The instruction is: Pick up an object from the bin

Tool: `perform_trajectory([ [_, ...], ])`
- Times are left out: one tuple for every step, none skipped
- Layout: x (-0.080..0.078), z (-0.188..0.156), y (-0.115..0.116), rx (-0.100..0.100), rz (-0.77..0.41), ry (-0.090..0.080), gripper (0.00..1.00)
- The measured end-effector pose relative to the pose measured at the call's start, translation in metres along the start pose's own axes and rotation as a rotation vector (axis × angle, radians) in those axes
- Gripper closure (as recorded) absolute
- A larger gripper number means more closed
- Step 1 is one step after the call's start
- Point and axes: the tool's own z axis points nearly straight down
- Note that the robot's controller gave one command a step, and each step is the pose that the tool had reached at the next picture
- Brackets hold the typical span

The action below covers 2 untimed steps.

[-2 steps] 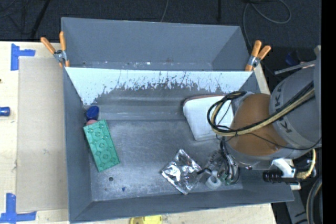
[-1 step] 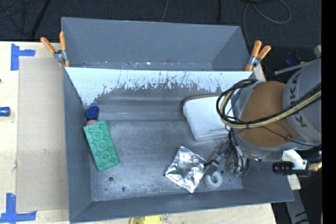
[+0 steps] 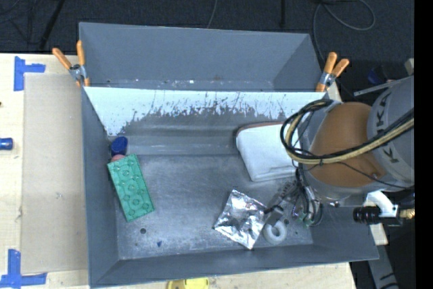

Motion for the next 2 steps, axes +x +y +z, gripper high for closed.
perform_trajectory([
  [0.0, -0.027, 0.0, -0.001, -0.006, -0.001, 1.0],
  [-0.001, -0.062, 0.001, -0.001, -0.012, -0.003, 1.0],
])
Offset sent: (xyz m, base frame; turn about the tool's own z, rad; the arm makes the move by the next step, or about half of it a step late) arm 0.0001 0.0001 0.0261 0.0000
